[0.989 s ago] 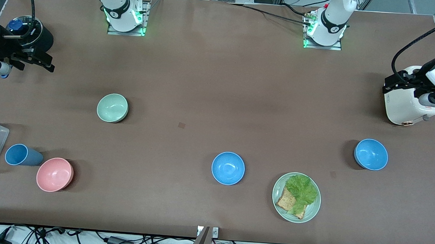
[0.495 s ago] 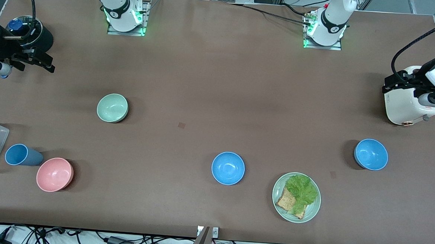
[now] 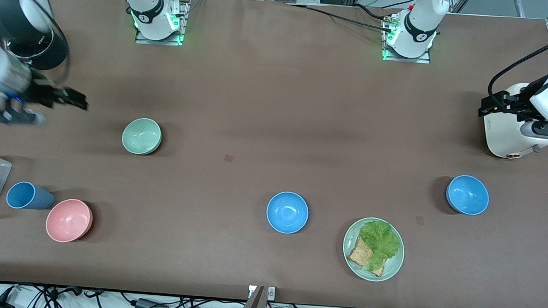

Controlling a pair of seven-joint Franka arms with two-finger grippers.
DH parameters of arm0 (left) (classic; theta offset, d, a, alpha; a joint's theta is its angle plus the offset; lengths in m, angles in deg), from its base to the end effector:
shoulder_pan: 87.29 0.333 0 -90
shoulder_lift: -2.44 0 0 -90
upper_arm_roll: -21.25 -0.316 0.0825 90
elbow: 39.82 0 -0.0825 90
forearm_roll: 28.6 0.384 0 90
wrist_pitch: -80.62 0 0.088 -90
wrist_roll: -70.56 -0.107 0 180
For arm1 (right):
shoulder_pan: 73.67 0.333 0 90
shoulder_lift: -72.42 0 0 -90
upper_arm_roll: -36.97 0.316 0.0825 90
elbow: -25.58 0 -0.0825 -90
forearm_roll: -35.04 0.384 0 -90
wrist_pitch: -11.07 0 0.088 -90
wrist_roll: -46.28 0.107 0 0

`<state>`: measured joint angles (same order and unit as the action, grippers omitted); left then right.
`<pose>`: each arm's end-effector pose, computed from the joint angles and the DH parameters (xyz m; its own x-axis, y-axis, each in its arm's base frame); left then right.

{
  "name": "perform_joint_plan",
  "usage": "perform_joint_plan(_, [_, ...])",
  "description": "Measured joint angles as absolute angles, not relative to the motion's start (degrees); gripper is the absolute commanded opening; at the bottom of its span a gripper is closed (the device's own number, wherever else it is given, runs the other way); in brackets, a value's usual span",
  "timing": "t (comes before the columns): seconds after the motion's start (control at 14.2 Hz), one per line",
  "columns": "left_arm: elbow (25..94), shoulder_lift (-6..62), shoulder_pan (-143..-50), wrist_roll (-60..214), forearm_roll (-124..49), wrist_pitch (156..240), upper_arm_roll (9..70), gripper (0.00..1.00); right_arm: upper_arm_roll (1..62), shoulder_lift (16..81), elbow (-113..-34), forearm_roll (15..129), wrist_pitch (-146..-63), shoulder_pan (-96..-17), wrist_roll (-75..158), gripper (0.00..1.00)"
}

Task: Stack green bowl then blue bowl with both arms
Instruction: 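Reach the right gripper to the pale green bowl and grasp its rim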

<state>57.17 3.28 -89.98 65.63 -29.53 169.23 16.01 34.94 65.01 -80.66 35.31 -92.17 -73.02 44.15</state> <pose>0.5480 0.0223 0.5575 0.9865 -0.0423 -0.1583 -0.0382 -0.9989 0.0285 0.5745 -0.0128 0.4362 0.9835 0.0119 -0.1805 0.0109 -0.9999 -0.0065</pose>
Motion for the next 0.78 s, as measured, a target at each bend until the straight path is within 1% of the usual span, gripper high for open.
perform_joint_plan(0.21, [57.3, 3.8, -88.4, 65.6, -29.5, 168.9, 15.9, 1.00, 35.0, 54.3, -80.6, 35.3, -96.6, -72.4, 44.2, 1.00])
perform_joint_plan(0.35, [57.3, 4.1, -87.9, 65.6, -29.5, 168.6, 15.9, 1.00, 35.0, 49.3, -80.3, 35.3, -97.4, -72.4, 44.2, 1.00])
perform_joint_plan(0.57, [57.4, 6.2, -87.8, 65.6, -29.5, 169.2, 16.0, 1.00, 34.9, 45.9, -80.0, 35.3, -97.3, -72.4, 44.2, 1.00])
perform_joint_plan(0.78, [57.6, 10.5, -86.4, 65.6, -29.5, 173.5, 15.9, 1.00, 34.7, 44.0, -79.9, 35.3, -97.4, -72.5, 44.2, 1.00])
